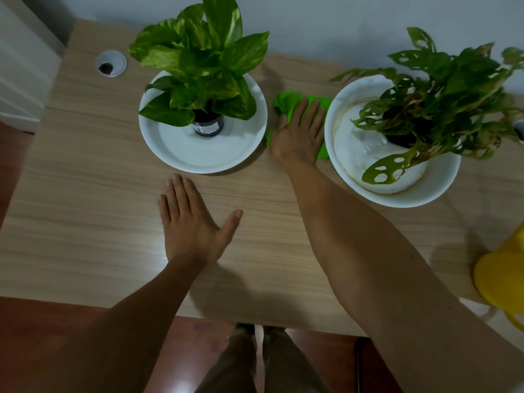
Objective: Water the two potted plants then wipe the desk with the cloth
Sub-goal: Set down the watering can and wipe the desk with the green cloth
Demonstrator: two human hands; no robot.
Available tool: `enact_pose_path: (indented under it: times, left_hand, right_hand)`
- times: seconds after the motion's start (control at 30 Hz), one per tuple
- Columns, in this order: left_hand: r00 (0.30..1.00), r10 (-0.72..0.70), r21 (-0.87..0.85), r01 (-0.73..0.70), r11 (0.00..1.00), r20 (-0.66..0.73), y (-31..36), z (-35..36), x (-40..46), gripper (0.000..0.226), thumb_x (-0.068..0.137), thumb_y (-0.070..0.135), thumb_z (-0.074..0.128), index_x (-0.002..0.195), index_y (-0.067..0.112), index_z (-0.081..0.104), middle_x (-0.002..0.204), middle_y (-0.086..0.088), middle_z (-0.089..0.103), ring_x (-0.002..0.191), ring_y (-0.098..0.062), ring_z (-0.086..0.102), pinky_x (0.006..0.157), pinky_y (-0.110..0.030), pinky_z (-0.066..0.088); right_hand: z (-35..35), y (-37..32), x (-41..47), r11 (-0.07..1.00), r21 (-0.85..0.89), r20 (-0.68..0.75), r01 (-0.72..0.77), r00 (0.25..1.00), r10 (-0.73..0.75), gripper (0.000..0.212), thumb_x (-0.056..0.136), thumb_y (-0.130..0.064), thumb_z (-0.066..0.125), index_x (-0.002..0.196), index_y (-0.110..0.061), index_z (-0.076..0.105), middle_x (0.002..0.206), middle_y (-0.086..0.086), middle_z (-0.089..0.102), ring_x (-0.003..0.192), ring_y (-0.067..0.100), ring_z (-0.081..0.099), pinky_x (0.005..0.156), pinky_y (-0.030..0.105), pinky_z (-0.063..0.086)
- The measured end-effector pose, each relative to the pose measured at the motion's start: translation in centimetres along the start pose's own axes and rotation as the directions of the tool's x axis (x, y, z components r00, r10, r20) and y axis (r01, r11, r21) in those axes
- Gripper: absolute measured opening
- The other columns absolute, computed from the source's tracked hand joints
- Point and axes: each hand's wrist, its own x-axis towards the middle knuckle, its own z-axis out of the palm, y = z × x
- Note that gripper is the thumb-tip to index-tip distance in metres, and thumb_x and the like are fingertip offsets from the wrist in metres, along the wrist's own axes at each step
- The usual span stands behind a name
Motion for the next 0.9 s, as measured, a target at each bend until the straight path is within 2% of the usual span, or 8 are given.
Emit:
enact_pose_path:
  times: [0.17,0.3,0.37,0.47,0.53,0.7,0.9]
  left_hand:
    - [1.000,0.010,0.007,-0.010,1.000,-0.007,0.0,0.2,0.2,0.120,0.086,0.088,0.026,0.161,-0.002,-0.001,0.170,-0.021,-0.007,0.158,-0.030,-0.013,0.128,-0.053,0.002]
    - [1.000,0.005,0.006,-0.006,1.000,0.009,0.0,0.1,0.3,0.121,0.085,0.088,0.027,0.161,-0.002,-0.001,0.170,-0.020,-0.007,0.158,-0.030,-0.014,0.128,-0.053,0.002]
    - [1.000,0.005,0.001,-0.005,1.000,0.014,0.2,0.0,0.2,0.121,0.085,0.088,0.028,0.161,-0.002,-0.001,0.170,-0.020,-0.007,0.158,-0.030,-0.014,0.128,-0.054,0.002]
    - [1.000,-0.002,0.006,0.002,1.000,0.028,0.3,-0.1,0.2,0.121,0.085,0.089,0.027,0.161,-0.001,-0.002,0.170,-0.020,-0.008,0.158,-0.029,-0.015,0.128,-0.053,0.001]
    - [1.000,-0.004,0.009,0.004,1.000,0.029,0.3,-0.1,0.3,0.121,0.085,0.089,0.026,0.161,-0.001,-0.002,0.170,-0.019,-0.009,0.158,-0.029,-0.016,0.128,-0.053,0.001]
    - [1.000,-0.005,0.023,0.005,1.000,0.019,0.2,0.0,0.4,0.120,0.085,0.088,0.026,0.161,-0.002,-0.001,0.170,-0.020,-0.007,0.158,-0.030,-0.014,0.128,-0.053,0.002]
    - [1.000,-0.007,0.023,0.006,1.000,0.017,0.3,0.0,0.4,0.121,0.085,0.089,0.026,0.161,-0.001,0.000,0.170,-0.020,-0.007,0.158,-0.029,-0.014,0.128,-0.053,0.002]
  right_hand:
    - [-0.1,-0.2,3.2,0.993,-0.019,-0.018,0.113,0.993,-0.113,0.068,0.110,-0.044,0.017,0.168,-0.012,0.005,0.176,0.013,0.000,0.162,0.033,-0.004,0.130,0.053,-0.002]
    - [0.0,1.1,1.9,0.951,-0.071,0.059,0.300,0.953,-0.296,0.065,0.110,-0.046,0.014,0.168,-0.018,0.005,0.176,0.007,-0.002,0.163,0.030,-0.004,0.131,0.050,-0.003]
    - [0.0,1.6,1.4,0.968,-0.044,0.061,0.247,0.968,-0.244,0.065,0.110,-0.046,0.014,0.168,-0.020,0.004,0.176,0.006,-0.004,0.163,0.029,-0.007,0.130,0.051,-0.005]
    - [-0.3,0.3,2.6,0.998,0.040,0.037,0.045,0.998,-0.046,0.066,0.111,-0.044,0.018,0.168,-0.017,0.001,0.176,0.010,-0.008,0.162,0.032,-0.011,0.129,0.055,-0.007]
    - [-0.7,-0.7,4.2,0.998,0.057,0.028,0.014,0.999,-0.016,0.066,0.111,-0.045,0.018,0.168,-0.019,0.001,0.176,0.010,-0.008,0.162,0.033,-0.010,0.128,0.055,-0.008]
    - [-0.8,-1.5,6.8,0.969,-0.056,0.047,0.239,0.971,-0.236,0.063,0.110,-0.050,0.015,0.168,-0.027,0.004,0.177,0.002,-0.001,0.163,0.030,-0.003,0.130,0.052,-0.003]
    - [-1.4,0.1,6.1,0.846,-0.111,0.129,0.522,0.851,-0.508,0.061,0.111,-0.050,0.015,0.168,-0.032,0.005,0.177,-0.001,0.000,0.163,0.032,-0.002,0.129,0.053,-0.001]
